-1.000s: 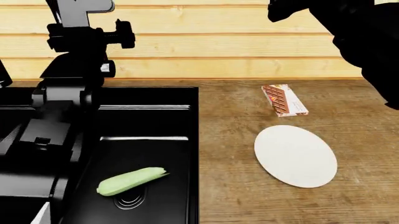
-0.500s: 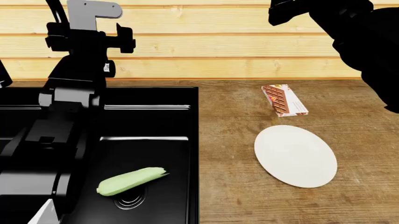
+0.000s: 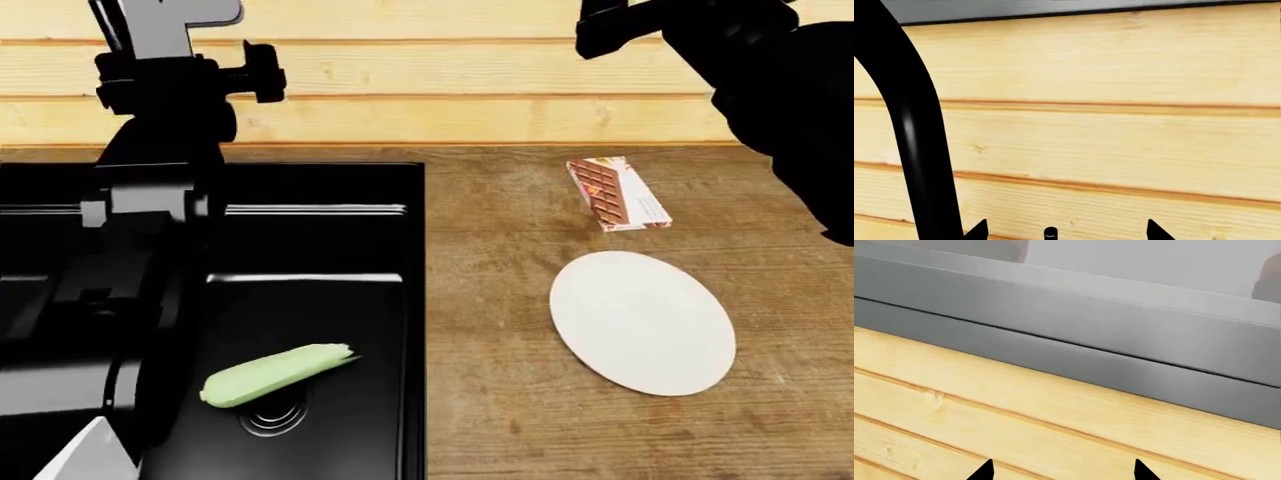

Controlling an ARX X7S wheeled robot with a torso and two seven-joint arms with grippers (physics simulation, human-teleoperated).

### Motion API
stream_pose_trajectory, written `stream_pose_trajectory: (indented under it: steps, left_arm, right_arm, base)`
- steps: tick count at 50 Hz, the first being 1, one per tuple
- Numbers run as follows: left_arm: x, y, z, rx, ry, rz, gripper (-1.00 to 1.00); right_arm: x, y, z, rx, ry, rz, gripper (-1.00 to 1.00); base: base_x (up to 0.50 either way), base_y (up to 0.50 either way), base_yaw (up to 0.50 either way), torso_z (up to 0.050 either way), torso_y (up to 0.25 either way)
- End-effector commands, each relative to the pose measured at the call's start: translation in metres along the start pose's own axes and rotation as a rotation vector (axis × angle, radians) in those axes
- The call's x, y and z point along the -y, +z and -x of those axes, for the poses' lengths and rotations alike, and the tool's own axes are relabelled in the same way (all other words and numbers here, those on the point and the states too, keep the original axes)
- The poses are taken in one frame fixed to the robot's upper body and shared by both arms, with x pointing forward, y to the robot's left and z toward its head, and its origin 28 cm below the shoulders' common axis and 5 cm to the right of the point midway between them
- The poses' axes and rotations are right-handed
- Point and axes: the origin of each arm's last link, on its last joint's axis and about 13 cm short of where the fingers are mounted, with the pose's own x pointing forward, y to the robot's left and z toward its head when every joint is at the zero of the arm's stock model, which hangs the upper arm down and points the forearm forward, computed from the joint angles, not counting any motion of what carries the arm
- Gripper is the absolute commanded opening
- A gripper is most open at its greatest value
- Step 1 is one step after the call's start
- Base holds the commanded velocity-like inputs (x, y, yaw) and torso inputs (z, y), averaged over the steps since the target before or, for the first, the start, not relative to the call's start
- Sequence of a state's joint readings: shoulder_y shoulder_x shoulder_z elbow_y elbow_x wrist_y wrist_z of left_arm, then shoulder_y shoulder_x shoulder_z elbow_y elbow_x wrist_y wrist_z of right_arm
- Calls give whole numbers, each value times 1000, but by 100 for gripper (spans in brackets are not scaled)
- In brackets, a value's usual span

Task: Pick the corn from the counter and place it in the sink. Then turn on the sink faucet.

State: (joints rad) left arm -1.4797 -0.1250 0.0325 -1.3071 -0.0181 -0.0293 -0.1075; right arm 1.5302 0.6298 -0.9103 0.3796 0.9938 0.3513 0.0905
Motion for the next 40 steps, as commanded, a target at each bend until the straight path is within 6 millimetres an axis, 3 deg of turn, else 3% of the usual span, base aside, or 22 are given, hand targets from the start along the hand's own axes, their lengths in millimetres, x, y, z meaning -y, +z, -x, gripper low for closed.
stream_pose_trajectory:
  steps: [1, 12, 18, 40]
  left_arm:
    - [1, -1, 0, -1, -6, 17, 100]
    - [2, -2, 0, 3, -3, 19, 100]
    - [2, -2, 0, 9, -2, 16, 100]
    - [2, 0, 0, 11, 6, 10, 100]
  right_arm:
    - [0, -2, 1, -3, 1, -1, 100]
    - [-1, -3, 1, -4, 2, -1, 100]
    - [0, -3, 1, -7, 1, -2, 100]
    - [0, -3, 1, -5, 5, 0, 100]
  base:
    - [0, 0, 0, 0, 0]
    - [0, 0, 0, 0, 0]
    - [0, 0, 0, 0, -218]
    - [0, 0, 0, 0, 0]
